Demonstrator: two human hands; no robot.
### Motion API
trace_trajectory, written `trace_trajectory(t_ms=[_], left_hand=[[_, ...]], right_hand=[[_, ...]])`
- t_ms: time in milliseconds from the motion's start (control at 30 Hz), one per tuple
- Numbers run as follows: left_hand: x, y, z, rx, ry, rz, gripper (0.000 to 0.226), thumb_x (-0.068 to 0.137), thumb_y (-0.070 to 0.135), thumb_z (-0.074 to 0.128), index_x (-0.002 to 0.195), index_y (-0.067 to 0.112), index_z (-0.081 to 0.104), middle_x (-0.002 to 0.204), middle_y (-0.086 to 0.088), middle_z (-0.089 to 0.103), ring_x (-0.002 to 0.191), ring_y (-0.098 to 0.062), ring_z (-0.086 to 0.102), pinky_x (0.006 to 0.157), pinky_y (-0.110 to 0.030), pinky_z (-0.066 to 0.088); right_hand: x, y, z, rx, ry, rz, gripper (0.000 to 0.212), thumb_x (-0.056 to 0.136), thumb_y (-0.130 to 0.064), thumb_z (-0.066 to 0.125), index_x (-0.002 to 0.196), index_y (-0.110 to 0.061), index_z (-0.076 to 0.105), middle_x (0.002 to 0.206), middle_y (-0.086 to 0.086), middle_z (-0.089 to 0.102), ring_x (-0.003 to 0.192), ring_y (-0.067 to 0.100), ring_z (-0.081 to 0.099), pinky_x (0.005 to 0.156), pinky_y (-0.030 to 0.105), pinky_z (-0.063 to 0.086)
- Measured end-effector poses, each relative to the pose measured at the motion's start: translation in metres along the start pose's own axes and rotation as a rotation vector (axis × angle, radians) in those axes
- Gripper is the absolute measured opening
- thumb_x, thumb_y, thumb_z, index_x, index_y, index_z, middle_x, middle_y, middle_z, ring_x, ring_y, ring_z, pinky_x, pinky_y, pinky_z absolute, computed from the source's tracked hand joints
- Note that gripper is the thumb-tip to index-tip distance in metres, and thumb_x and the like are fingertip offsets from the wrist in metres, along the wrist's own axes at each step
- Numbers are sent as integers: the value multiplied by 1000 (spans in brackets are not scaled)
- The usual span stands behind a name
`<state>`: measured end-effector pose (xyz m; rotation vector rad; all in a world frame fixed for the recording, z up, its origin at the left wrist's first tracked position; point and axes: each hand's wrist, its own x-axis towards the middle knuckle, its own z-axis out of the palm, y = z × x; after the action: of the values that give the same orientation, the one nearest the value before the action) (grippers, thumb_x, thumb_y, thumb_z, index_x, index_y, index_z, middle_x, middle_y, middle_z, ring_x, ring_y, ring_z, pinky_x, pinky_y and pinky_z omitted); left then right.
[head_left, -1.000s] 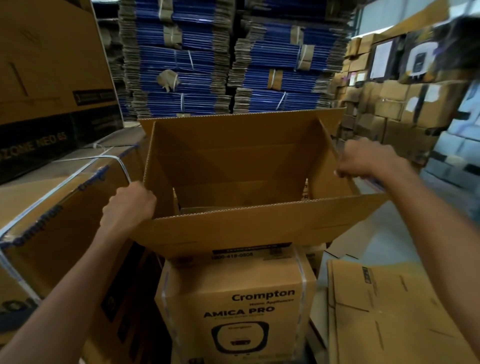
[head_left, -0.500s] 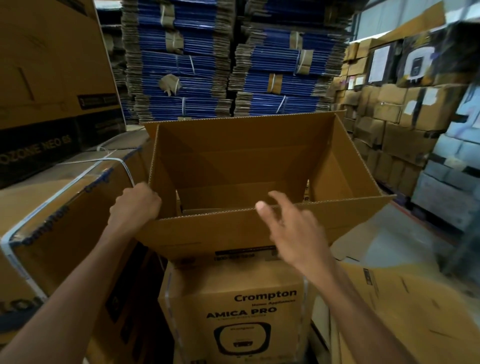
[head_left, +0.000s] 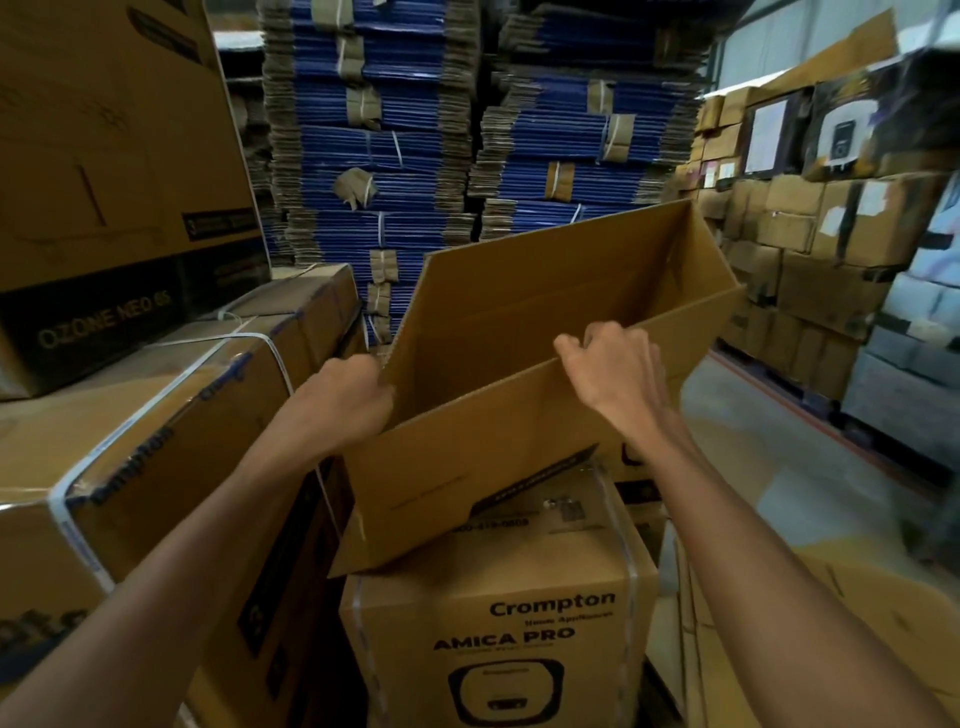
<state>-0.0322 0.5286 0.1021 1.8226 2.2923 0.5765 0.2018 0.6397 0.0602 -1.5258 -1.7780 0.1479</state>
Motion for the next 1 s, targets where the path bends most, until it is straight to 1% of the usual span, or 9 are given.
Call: trace_trajectory(t_ms=[167,400,500,567,633,700,800,867,1000], left_hand=[[-8,46,-7,-158,-202,118,22,104,23,50,99,12,69,98,-12,73,93,-31,71,89,-52,57],[1,77,7,-473,-372,149,38,105,43,47,116,16,72,114,-13,73,107,-29,68,99,-51,52],[-3,58,26,-639,-511,264,69,84,78,54,144,43,51,148,9,54,135,-17,51,112,-49,41],[-11,38,45,-636,-566,416,92,74,71,72,150,61,21,158,30,28,142,5,34,117,-33,30],[-20,22,72,-475,-476,506,109,76,55,81,146,67,-3,157,33,21,138,12,32,114,-20,30],[-22,14,102,-323,-226,518,108,87,42,76,154,57,-7,158,15,37,139,-7,43,116,-36,40],[-13,12,130,-354,191,490,72,101,28,60,159,43,20,116,10,67,96,-7,65,81,-36,59],[-3,19,134,-434,324,452,49,104,25,55,152,24,44,89,15,65,72,-9,65,61,-33,57],[15,37,123,-491,602,387,32,104,21,58,130,4,64,78,5,67,58,-16,63,56,-40,55]], right_hand=[[47,-13,-11,103,-71,12,38,105,-33,45,74,-14,57,68,-1,53,56,13,50,52,29,39],[57,-25,3,367,-152,146,48,97,-43,49,142,-25,49,125,7,57,102,28,62,83,45,60],[58,-19,5,434,-153,185,44,99,-38,46,141,-29,45,123,7,60,101,28,63,88,48,58],[61,-9,8,487,-159,212,39,100,-39,42,139,-31,45,125,8,62,104,29,63,94,51,54],[61,-1,10,537,-168,214,37,102,-42,41,137,-32,43,123,8,63,106,29,63,96,53,52],[59,3,12,655,-187,212,43,98,-48,41,139,-35,36,124,8,62,107,31,63,98,56,51],[53,3,18,864,-216,182,80,81,-66,48,152,-44,17,145,10,50,121,34,59,103,59,48],[48,3,24,998,-214,151,99,76,-74,55,158,-40,10,157,9,38,135,32,50,109,58,44],[8,-6,21,1122,-257,119,56,99,-55,54,145,-24,43,141,4,55,116,24,64,96,49,57]])
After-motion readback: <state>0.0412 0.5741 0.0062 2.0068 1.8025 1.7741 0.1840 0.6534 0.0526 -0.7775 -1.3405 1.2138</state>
